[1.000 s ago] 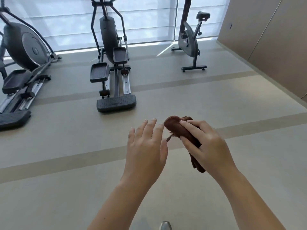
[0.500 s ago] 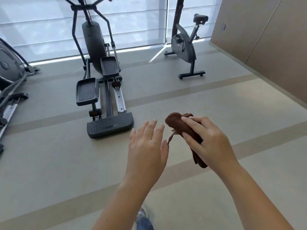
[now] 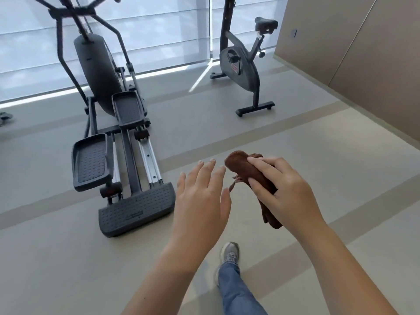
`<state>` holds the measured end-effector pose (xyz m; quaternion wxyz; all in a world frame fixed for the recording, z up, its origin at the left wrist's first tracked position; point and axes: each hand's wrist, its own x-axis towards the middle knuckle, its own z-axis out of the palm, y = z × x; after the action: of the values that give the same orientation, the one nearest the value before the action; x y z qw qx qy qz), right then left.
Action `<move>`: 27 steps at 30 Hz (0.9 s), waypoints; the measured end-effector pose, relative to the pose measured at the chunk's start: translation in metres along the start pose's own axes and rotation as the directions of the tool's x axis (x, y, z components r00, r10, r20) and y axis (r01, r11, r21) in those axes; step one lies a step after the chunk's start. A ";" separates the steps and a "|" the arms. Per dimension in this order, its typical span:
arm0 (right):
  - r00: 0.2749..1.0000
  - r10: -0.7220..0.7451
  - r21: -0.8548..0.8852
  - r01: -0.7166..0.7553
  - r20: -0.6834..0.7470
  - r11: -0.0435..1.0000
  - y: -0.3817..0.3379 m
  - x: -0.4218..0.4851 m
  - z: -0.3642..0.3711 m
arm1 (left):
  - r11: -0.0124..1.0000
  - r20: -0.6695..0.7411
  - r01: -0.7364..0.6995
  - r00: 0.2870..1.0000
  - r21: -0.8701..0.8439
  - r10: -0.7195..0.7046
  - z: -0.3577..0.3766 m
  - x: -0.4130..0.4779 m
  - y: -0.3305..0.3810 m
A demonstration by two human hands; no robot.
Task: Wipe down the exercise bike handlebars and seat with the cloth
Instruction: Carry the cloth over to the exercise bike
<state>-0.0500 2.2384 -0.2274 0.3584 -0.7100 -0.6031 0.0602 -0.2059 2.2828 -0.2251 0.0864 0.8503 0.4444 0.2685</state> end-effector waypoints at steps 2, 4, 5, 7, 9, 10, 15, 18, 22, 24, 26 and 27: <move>1.000 0.010 0.000 -0.010 -0.019 1.000 0.021 0.048 0.008 | 1.000 0.014 -0.027 1.000 0.004 0.027 0.021 0.050 -0.010; 0.999 0.018 -0.009 -0.019 -0.034 1.000 0.045 0.100 0.012 | 0.999 0.035 -0.047 0.998 0.027 0.046 0.042 0.103 -0.016; 0.999 0.028 -0.010 -0.028 -0.041 1.000 0.056 0.126 0.013 | 0.998 0.048 -0.059 0.997 0.037 0.057 0.051 0.129 -0.018; 0.997 0.045 -0.008 -0.045 -0.057 0.999 0.076 0.176 0.012 | 0.996 0.070 -0.085 0.994 0.042 0.082 0.067 0.182 -0.021; 0.997 0.047 -0.011 -0.048 -0.065 0.999 0.092 0.222 0.012 | 0.995 0.078 -0.093 0.993 0.037 0.090 0.080 0.231 -0.027; 0.997 0.044 -0.017 -0.046 -0.066 0.999 0.100 0.244 0.013 | 0.995 0.075 -0.090 0.993 0.037 0.087 0.087 0.254 -0.031; 0.995 0.076 -0.029 -0.078 -0.067 0.997 0.138 0.336 0.027 | 0.998 0.079 -0.057 0.995 0.041 0.053 0.121 0.350 -0.056; 0.995 0.083 -0.052 -0.086 -0.051 0.995 0.161 0.388 0.043 | 0.998 0.100 -0.052 0.994 0.029 0.049 0.145 0.404 -0.076; 0.995 0.085 -0.082 -0.089 -0.045 0.993 0.184 0.472 0.071 | 0.998 0.088 -0.066 0.994 0.022 0.064 0.177 0.487 -0.111; 0.996 0.071 -0.100 -0.075 -0.050 0.992 0.190 0.522 0.085 | 0.997 0.081 -0.076 0.994 0.026 0.074 0.188 0.534 -0.132; 0.996 0.063 -0.111 -0.070 -0.070 0.991 0.195 0.574 0.097 | 0.996 0.089 -0.089 0.992 0.017 0.087 0.197 0.584 -0.153; 0.994 0.066 -0.110 -0.075 -0.083 0.991 0.198 0.601 0.101 | 0.995 0.094 -0.095 0.991 0.010 0.093 0.200 0.611 -0.163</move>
<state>0.2176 2.8201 -0.2084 0.3392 -0.7517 -0.5655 0.0104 0.0670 2.8874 -0.2235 0.0881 0.8825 0.4014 0.2288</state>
